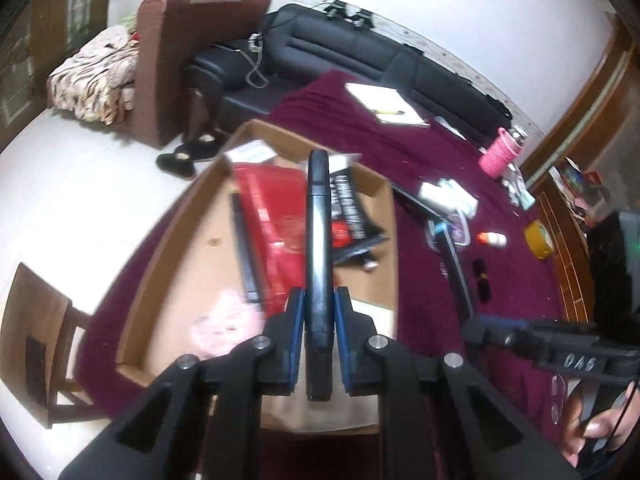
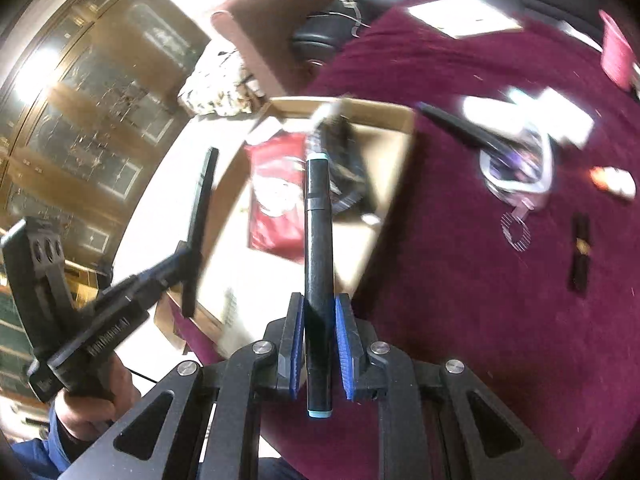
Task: Organize objects
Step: 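Lower both black markers into the tray and open both grippers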
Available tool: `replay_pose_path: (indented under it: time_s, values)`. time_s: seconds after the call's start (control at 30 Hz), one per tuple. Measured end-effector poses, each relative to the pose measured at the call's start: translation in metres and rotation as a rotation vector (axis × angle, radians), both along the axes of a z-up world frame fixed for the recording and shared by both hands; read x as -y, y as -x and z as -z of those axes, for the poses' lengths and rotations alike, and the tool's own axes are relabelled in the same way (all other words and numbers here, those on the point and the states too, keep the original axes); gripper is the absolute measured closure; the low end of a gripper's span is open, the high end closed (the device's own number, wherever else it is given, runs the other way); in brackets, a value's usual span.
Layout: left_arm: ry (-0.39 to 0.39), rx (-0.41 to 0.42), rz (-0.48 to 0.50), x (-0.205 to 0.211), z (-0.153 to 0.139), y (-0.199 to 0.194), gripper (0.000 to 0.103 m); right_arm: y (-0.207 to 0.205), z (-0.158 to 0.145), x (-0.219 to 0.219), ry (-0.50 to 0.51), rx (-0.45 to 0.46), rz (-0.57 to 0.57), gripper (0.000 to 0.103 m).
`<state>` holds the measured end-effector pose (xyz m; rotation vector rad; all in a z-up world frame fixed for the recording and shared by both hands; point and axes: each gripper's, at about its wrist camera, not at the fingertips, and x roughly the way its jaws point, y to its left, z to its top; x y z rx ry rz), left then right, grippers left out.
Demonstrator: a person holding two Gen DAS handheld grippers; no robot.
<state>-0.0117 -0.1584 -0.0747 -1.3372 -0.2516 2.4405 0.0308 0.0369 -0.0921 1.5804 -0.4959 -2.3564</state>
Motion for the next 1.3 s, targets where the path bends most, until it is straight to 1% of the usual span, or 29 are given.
replay_pose_path:
  time_s: [0.23,0.37,0.5,0.67,0.83,1.03,1.23,1.3]
  values:
    - [0.016,0.019,-0.046,0.036,0.010,0.011,0.088,0.046,-0.001,0.045,0.031,0.000,-0.030,0.085]
    - [0.022,0.035,-0.060,0.047,0.017,0.021,0.088,0.073,0.011,0.067,0.058,0.044,-0.021,0.085]
    - [0.028,0.043,-0.058,0.053,0.025,0.029,0.088,0.086,0.025,0.084,0.045,0.081,-0.027,0.085]
    - [0.022,0.076,-0.053,0.059,0.035,0.034,0.088,0.095,0.044,0.096,0.062,0.137,-0.013,0.085]
    - [0.026,0.081,-0.039,0.056,0.041,0.031,0.088,0.100,0.055,0.104,0.057,0.160,-0.014,0.085]
    - [0.036,0.086,-0.033,0.056,0.047,0.033,0.088,0.103,0.063,0.106,0.039,0.163,-0.019,0.083]
    - [0.028,0.088,-0.047,0.057,0.047,0.032,0.088,0.103,0.062,0.106,0.045,0.157,-0.038,0.083]
    - [0.024,0.087,-0.051,0.057,0.045,0.031,0.088,0.101,0.062,0.103,0.058,0.166,-0.049,0.077]
